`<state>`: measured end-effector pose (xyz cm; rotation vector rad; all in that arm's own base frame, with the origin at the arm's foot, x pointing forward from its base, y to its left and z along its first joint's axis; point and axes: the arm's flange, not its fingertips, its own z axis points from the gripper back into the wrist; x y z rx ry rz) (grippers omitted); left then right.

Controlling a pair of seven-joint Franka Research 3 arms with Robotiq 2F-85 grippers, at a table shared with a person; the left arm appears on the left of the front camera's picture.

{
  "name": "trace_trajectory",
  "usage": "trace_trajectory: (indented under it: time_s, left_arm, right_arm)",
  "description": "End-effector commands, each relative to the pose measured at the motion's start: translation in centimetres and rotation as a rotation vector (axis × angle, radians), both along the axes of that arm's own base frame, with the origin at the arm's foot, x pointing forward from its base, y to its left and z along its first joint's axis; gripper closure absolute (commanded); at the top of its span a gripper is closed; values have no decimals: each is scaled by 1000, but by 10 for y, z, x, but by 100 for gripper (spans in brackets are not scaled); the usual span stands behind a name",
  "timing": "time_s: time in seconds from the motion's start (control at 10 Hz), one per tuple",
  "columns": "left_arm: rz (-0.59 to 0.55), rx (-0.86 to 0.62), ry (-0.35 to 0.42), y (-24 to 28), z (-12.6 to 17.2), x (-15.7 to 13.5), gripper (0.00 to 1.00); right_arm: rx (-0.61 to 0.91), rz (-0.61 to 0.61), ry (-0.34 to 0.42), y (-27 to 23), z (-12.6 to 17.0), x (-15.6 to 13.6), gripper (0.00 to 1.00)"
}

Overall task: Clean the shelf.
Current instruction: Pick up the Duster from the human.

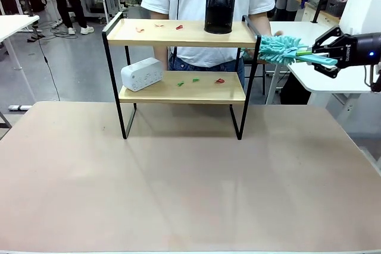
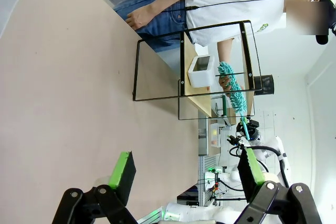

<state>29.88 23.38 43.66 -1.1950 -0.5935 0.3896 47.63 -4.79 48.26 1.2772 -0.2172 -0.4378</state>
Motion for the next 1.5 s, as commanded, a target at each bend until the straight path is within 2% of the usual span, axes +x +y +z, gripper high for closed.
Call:
trace_trajectory:
  time_s: [0.0, 0.2, 0.4, 0.6, 0.8, 1.0, 1.1, 1.3, 1.4]
  left_arm:
    - [-10, 1, -10, 0, 2, -2, 0]
    - [-10, 1, -10, 0, 2, -2, 0]
    - [-10, 1, -10, 0, 2, -2, 0]
    - [-10, 1, -10, 0, 2, -2, 0]
    - [-10, 1, -10, 0, 2, -2, 0]
    - [-10, 1, -10, 0, 2, -2, 0]
    - [-10, 1, -10, 0, 2, -2, 0]
    - [-10, 1, -10, 0, 2, -2, 0]
    - [-10, 1, -10, 0, 2, -2, 0]
  right_arm:
    - [-3, -6, 18, -4, 0, -2, 100]
    - [5, 6, -8, -8, 6, -8, 100]
    - [5, 63, -66, -21, 37, -45, 100]
    - [10, 127, -122, -52, 84, -119, 100]
    - [50, 169, -167, -93, 110, -190, 100]
    - [49, 272, -144, -140, 112, -251, 100]
    - [67, 240, -133, -155, 104, -267, 100]
    - [65, 338, -47, -163, 73, -283, 100]
    - [74, 371, -14, -161, 55, -280, 100]
